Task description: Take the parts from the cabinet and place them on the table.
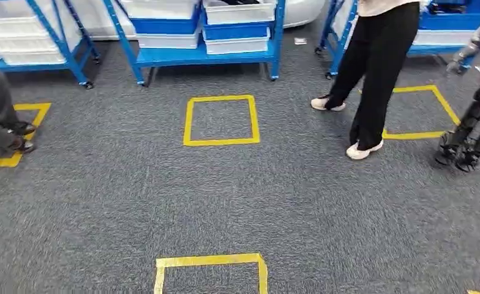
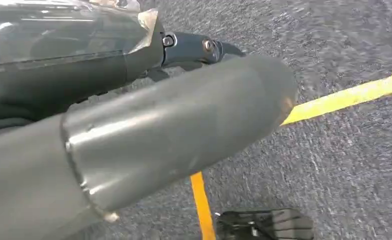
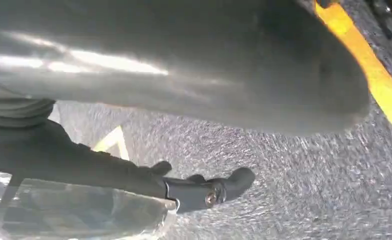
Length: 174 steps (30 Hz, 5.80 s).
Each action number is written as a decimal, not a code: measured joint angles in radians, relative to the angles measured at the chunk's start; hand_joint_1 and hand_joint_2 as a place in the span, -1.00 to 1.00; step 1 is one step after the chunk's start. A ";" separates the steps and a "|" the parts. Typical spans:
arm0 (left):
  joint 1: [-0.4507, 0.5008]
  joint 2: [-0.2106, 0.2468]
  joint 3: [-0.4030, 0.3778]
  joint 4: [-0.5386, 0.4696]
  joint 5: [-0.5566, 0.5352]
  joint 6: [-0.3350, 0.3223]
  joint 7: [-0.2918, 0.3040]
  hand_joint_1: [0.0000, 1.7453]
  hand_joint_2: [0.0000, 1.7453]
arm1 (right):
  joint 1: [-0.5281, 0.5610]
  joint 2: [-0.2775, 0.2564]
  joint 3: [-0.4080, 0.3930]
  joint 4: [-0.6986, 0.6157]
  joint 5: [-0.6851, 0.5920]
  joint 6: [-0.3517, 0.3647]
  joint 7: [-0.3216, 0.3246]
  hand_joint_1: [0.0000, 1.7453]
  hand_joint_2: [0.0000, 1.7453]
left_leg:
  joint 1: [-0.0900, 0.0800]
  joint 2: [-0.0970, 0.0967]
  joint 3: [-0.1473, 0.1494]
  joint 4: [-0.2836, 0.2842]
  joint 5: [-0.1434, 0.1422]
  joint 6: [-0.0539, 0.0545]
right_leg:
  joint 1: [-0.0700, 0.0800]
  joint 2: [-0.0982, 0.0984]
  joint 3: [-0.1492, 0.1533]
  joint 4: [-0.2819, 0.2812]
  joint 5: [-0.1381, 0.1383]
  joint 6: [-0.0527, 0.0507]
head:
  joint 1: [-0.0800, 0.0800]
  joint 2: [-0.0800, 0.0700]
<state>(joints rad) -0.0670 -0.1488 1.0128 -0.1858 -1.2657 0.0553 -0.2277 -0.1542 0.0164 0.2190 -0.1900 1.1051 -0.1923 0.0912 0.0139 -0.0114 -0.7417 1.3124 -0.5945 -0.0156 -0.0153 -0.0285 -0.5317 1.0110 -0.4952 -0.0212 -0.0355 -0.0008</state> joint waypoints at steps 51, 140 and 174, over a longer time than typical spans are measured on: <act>-0.031 0.016 -0.034 -0.002 -0.013 0.051 0.019 -1.00 -1.00 | 0.040 0.011 -0.049 0.004 -0.017 -0.023 -0.026 -1.00 -1.00 | -0.002 -0.026 0.289 -0.360 0.082 0.051 | -0.037 0.021 -0.079 0.034 -0.067 0.128 | 0.012 0.000; -0.021 0.010 0.037 -0.002 0.063 0.058 0.019 -1.00 -1.00 | 0.033 -0.002 -0.074 0.005 0.036 0.016 -0.019 -1.00 -1.00 | -0.014 -0.005 0.217 -0.296 0.085 0.081 | 0.000 0.031 -0.130 0.277 -0.163 0.054 | -0.007 0.000; -0.023 0.004 0.050 -0.002 0.060 0.055 0.028 -1.00 -1.00 | 0.036 -0.006 -0.100 0.002 0.015 0.022 0.003 -1.00 -1.00 | -0.006 0.032 0.182 -0.291 0.113 0.058 | 0.000 -0.008 -0.043 0.019 0.009 0.086 | 0.004 0.000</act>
<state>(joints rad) -0.0901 -0.1450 1.0628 -0.1877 -1.2062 0.1099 -0.1995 -0.1178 0.0107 0.1186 -0.1877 1.1204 -0.1701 0.0938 0.0081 0.0208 -0.5597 1.0216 -0.4811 0.0425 -0.0152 -0.0361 -0.5749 1.0303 -0.4858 0.0644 -0.0317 -0.0008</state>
